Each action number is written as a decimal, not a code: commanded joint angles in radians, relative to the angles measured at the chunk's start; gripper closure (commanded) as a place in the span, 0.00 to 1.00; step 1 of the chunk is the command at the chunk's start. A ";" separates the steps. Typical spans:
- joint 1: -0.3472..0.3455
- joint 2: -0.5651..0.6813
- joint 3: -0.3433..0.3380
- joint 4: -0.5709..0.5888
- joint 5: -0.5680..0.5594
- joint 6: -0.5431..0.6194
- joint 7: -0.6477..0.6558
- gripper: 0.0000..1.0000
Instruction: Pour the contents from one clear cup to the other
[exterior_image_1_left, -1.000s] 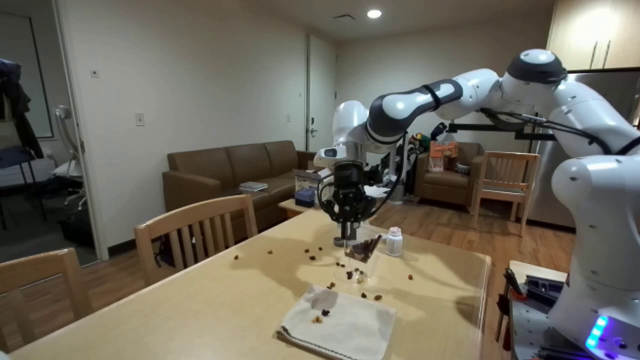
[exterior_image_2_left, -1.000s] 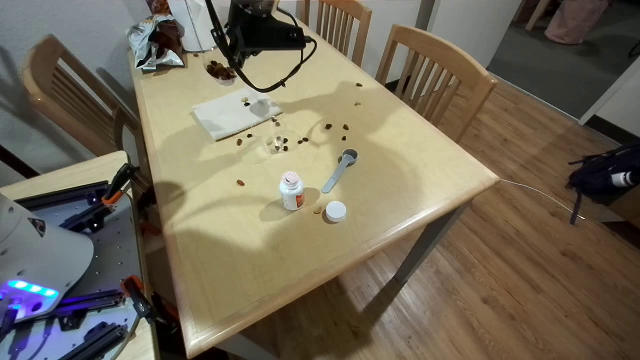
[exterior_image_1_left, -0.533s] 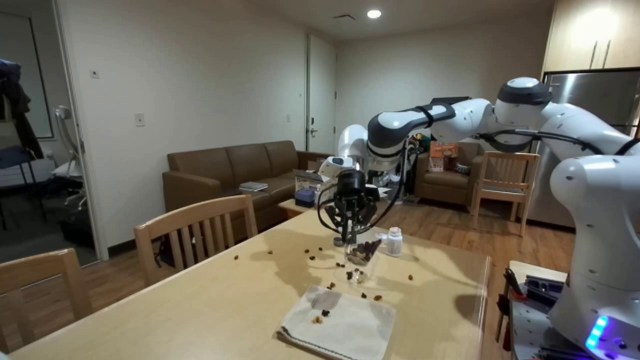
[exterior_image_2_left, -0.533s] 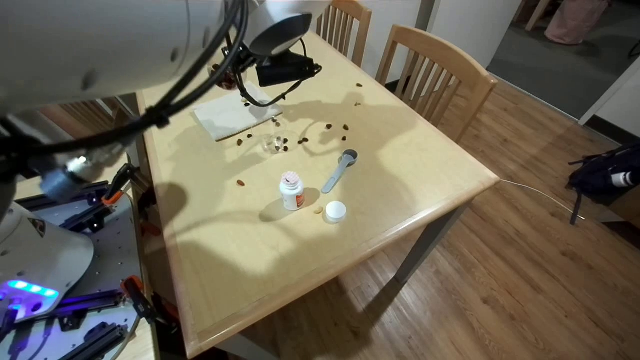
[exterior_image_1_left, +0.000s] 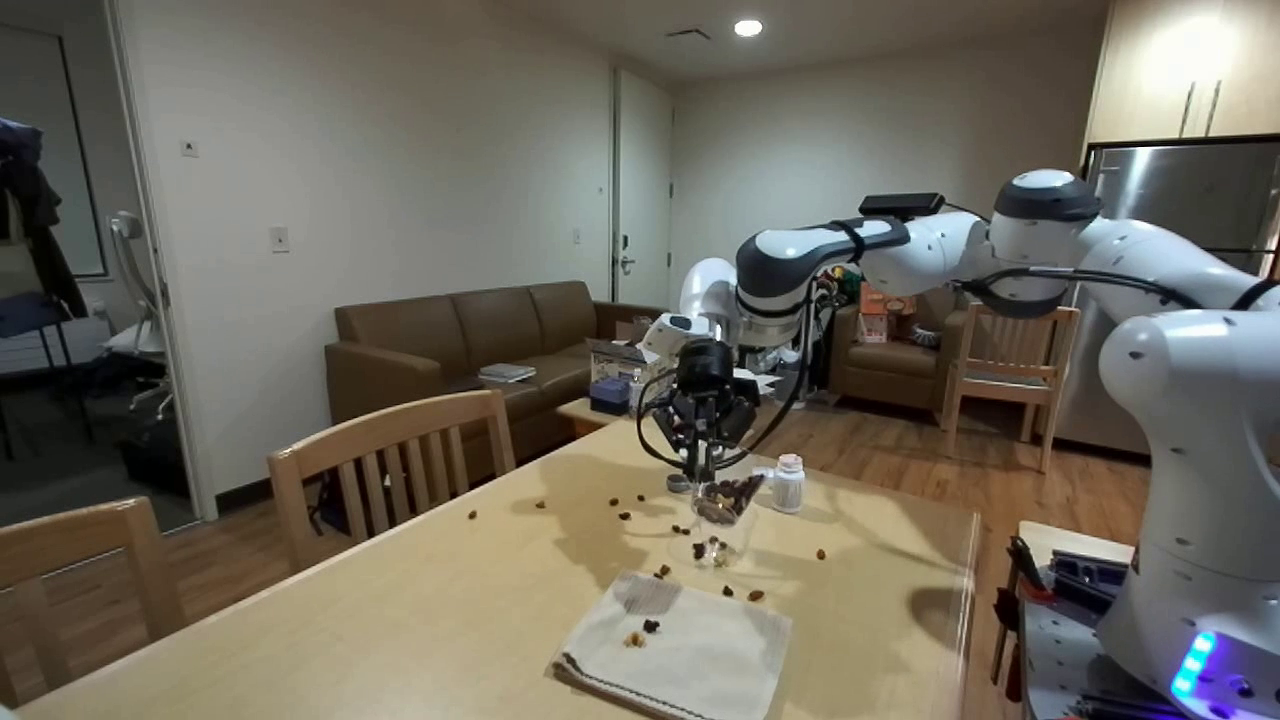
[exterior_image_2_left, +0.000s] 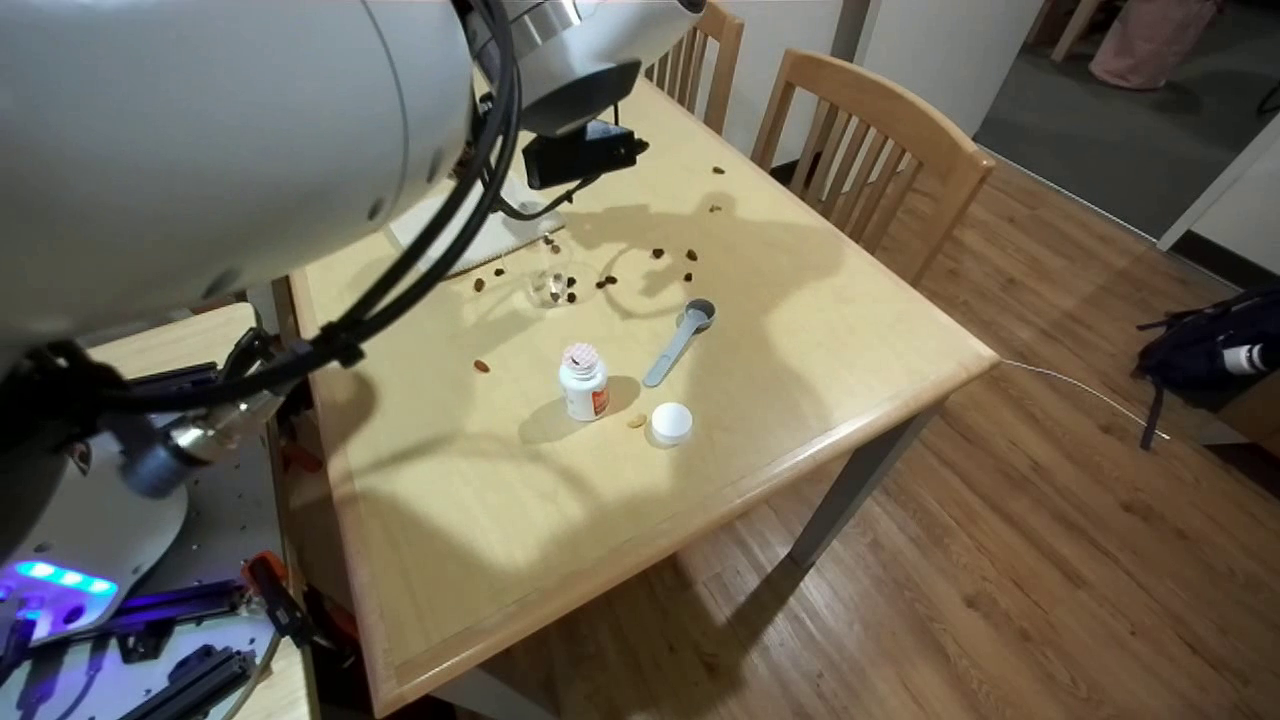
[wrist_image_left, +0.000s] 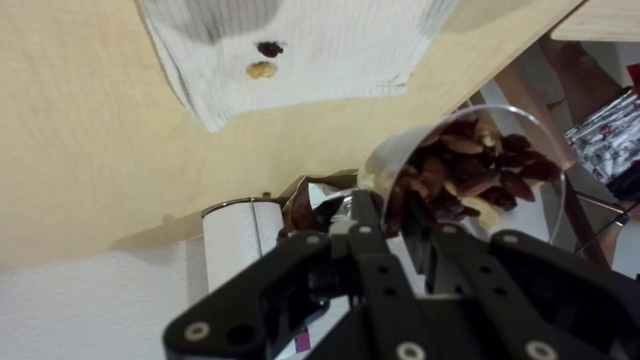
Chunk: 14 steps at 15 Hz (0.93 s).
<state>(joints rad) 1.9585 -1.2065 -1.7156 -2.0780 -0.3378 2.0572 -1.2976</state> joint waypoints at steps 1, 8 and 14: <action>0.001 0.003 -0.001 0.001 0.004 -0.001 -0.003 0.95; -0.066 -0.080 -0.025 0.013 0.014 0.054 -0.039 0.95; -0.147 -0.244 -0.014 -0.011 0.077 0.065 -0.102 0.95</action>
<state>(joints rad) 1.8647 -1.3594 -1.7500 -2.0538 -0.3093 2.1042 -1.3474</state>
